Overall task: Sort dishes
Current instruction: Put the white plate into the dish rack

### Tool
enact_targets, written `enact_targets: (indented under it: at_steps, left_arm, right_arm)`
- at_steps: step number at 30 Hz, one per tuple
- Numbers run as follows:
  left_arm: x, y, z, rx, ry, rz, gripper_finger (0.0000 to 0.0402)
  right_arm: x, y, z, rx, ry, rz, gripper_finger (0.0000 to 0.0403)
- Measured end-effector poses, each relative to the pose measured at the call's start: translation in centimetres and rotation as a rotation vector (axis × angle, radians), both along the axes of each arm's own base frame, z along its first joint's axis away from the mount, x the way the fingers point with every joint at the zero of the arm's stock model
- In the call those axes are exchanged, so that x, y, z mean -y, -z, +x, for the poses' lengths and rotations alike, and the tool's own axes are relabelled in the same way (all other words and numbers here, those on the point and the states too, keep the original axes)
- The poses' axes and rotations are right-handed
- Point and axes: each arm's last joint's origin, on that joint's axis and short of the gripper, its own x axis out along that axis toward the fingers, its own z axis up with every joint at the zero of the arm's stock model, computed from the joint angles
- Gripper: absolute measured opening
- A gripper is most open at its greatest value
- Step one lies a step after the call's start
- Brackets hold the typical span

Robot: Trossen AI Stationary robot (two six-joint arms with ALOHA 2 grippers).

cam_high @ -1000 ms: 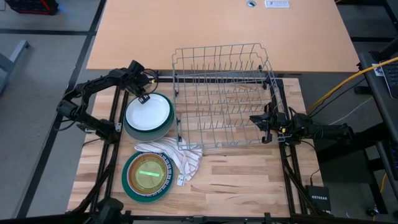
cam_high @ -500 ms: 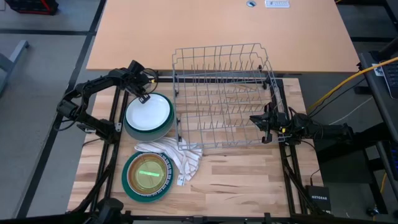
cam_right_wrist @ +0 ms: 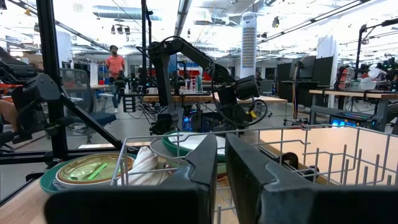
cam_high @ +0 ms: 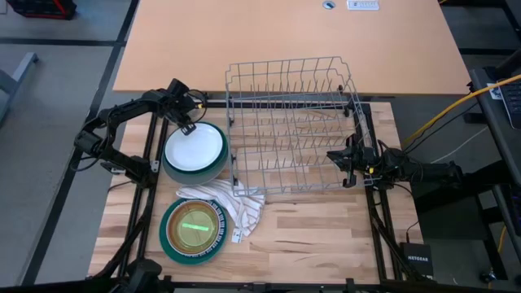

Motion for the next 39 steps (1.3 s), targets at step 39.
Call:
enact_targets:
  at_steps: [39]
  left_arm:
    - [8.3, -7.5, 1.4, 0.4, 0.148, 0.023, 0.0142]
  right_arm:
    - [0.0, 0.0, 0.0, 0.0, 0.0, 0.0, 0.0037]
